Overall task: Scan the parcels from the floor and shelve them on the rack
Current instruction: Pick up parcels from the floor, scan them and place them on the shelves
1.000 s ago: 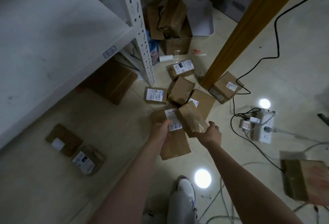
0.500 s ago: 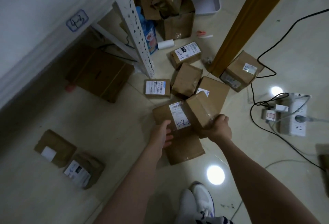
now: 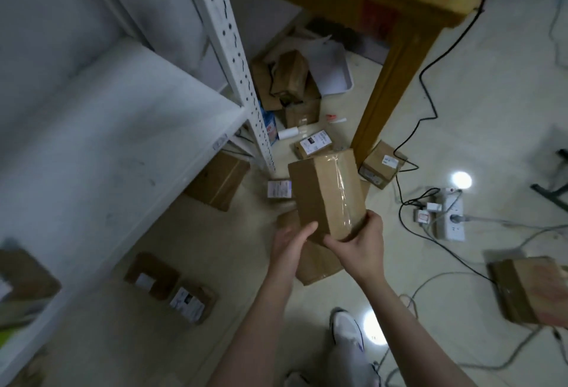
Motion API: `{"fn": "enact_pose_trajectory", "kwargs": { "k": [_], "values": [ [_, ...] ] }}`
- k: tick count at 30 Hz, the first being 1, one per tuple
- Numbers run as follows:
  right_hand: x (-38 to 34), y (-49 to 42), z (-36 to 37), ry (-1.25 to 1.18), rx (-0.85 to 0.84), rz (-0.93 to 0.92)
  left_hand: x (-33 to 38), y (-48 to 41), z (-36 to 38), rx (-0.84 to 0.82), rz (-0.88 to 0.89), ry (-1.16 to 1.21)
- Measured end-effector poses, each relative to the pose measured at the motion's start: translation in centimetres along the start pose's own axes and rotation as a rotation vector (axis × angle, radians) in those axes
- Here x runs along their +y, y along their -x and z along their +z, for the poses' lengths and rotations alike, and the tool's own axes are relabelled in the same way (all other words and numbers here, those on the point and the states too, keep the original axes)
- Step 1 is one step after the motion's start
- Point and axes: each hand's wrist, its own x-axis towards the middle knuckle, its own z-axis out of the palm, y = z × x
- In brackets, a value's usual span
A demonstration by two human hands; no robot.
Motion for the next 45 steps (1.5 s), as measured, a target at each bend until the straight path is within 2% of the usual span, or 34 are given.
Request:
{"fn": "enact_pose_trajectory", "kwargs": {
  "k": [5,9,11,15,20,26,32,36,38,45],
  "values": [
    [-10.2,8.3,-6.6,-0.120,0.040,-0.168,6.2,10.2,-1.1,-0.125,0.128,0.123],
    [-16.9,14.9,-11.7,-0.182,0.058,-0.281,9.3,18.8,-1.5,-0.104,0.268,0.177],
    [-19.4,18.2,-14.1,-0.281,0.028,-0.349,10.4,23.4,-1.9,-0.096,0.308,0.307],
    [-23.5,23.3,-19.2,-0.449,-0.037,-0.414,11.1,31.3,-3.1,-0.193,0.271,0.545],
    [-27.9,26.3,-23.4,-0.612,0.040,-0.409,12.6,38.4,-4.6,-0.322,0.282,0.679],
    [-32.3,26.8,-26.3,-0.661,-0.234,-0.291,15.8,42.4,-4.6,-0.456,0.402,0.668],
    [-33.9,25.9,-29.1,-0.753,-0.442,-0.306,17.4,42.4,-3.6,-0.531,0.424,0.790],
    [-33.8,23.2,-31.3,-0.877,-0.542,-0.213,19.1,42.8,-0.6,-0.489,0.442,0.815],
    [-33.7,21.6,-32.8,-0.872,-0.555,-0.211,19.8,42.6,1.2,-0.413,0.457,0.779],
    [-33.3,15.7,-37.8,-0.866,-0.487,-0.227,21.7,41.1,6.4,-0.202,0.664,0.400]
  ]
}}
